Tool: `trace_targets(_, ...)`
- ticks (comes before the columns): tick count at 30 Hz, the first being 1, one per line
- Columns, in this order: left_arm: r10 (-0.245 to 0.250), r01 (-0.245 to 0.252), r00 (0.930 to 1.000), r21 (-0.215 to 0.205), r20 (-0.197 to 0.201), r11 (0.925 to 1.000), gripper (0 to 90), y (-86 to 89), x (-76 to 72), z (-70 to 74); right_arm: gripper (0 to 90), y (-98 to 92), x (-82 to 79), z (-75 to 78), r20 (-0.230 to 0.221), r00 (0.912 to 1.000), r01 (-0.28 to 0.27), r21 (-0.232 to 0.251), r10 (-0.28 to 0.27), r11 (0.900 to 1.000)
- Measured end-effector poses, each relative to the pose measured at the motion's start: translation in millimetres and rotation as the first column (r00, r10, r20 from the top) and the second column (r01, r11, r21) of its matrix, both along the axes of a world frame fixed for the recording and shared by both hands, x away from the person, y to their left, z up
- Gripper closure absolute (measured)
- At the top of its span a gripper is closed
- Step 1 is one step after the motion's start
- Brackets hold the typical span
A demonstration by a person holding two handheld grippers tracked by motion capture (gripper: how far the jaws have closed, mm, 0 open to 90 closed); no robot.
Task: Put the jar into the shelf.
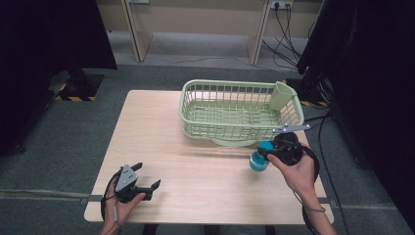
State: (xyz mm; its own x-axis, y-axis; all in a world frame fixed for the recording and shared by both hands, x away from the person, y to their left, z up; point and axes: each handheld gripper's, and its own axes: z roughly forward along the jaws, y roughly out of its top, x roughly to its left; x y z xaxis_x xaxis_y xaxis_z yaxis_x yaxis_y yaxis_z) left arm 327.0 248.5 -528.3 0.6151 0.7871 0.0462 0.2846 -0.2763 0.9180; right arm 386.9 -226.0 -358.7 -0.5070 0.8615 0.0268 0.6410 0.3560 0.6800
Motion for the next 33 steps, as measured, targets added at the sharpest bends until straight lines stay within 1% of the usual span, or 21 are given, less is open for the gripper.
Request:
trace_targets(7,-0.001,0.001,1.0000,-0.001,-0.001,1.0000,4.7,0.1,0.1,0.0,48.6,5.4,-1.6,14.7,0.030,0.9994,-0.016,0.013,0.015,1.000)
trace_targets(13,-0.001,0.001,1.0000,-0.001,0.002,1.0000,4.7,0.3,0.1,0.0,48.6,9.5,-2.1,23.0,0.049,0.9985,-0.025,0.014,0.024,1.000)
trace_targets(18,0.000,0.000,1.0000,-0.004,0.001,1.0000,4.7,0.2,0.1,0.0,48.6,13.4,-1.4,33.9,0.070,0.9971,-0.032,0.011,0.031,0.999)
trace_targets(27,-0.001,0.001,1.0000,-0.003,0.000,1.0000,4.7,0.3,0.1,0.1,48.6,17.3,2.4,45.3,0.088,0.9956,-0.033,0.013,0.032,0.999)
trace_targets(33,-0.001,0.001,1.0000,-0.001,0.000,1.0000,4.7,0.1,0.1,0.1,48.6,20.5,5.4,55.6,0.104,0.9941,-0.032,0.013,0.030,0.999)
